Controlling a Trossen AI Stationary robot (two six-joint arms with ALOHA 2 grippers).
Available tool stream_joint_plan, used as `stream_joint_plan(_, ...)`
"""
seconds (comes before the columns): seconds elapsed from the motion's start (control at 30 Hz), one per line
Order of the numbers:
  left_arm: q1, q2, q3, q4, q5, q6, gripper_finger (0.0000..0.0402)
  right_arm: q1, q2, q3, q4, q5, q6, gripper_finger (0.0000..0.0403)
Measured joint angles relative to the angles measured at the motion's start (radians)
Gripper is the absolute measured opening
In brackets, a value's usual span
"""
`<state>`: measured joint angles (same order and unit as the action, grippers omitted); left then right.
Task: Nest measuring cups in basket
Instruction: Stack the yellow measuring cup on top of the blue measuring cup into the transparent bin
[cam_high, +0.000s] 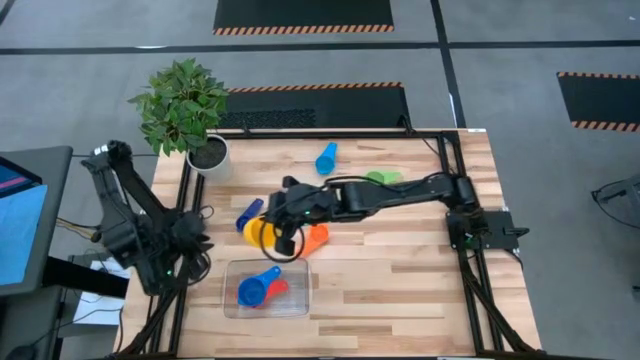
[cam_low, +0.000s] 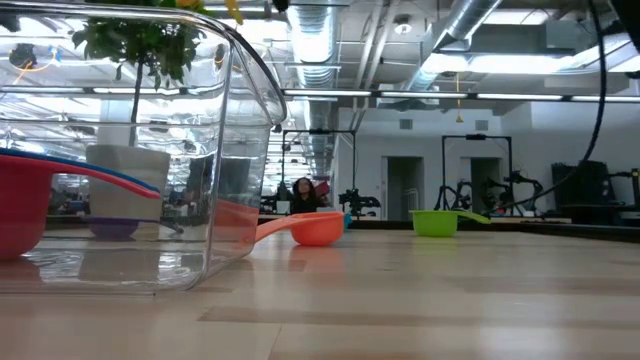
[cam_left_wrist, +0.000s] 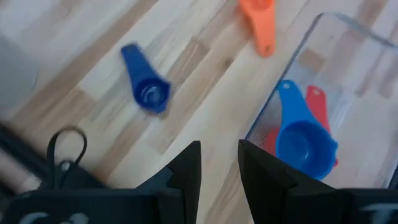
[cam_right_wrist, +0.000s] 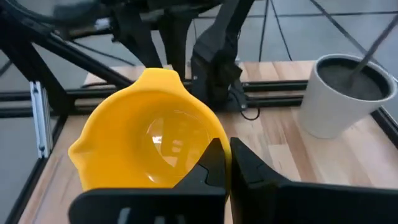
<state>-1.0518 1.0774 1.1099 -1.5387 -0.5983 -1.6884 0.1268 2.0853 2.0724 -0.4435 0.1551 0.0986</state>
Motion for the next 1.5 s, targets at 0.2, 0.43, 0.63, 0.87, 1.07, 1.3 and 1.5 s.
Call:
stream_joint_plan(0.2, -0.096, 0.047, 0.000, -0.005, -0.053, -0.002, 0.0093, 0.000, 0.084, 0.103, -0.119, -0.043, -0.002, 0.0007)
stream_joint_plan(0.43, -0.160, 0.081, -0.029, -0.022, -0.085, -0.042, 0.0093, 0.028, 0.133, 0.104, -0.092, -0.058, -0.051, 0.0006)
stream_joint_plan(0.63, -0.207, 0.081, -0.147, 0.027, -0.070, -0.188, 0.0093, 0.065, 0.153, 0.106, -0.031, -0.103, -0.080, 0.0006)
stream_joint_plan(0.87, -0.218, 0.081, -0.217, 0.221, -0.040, -0.167, 0.0093, 0.083, 0.178, 0.107, -0.014, -0.141, -0.099, 0.0006)
stream_joint_plan(1.07, -0.215, 0.082, -0.233, 0.338, 0.068, -0.137, 0.0093, 0.091, 0.215, 0.103, -0.027, -0.161, -0.065, 0.0008)
stream_joint_plan(1.3, -0.205, 0.105, -0.233, 0.381, 0.168, -0.122, 0.0093, 0.109, 0.267, 0.103, 0.031, -0.184, -0.031, 0.0006)
stream_joint_plan(1.5, -0.185, 0.167, -0.233, 0.438, 0.176, -0.128, 0.0093, 0.107, 0.261, 0.105, 0.081, -0.185, -0.043, 0.0006)
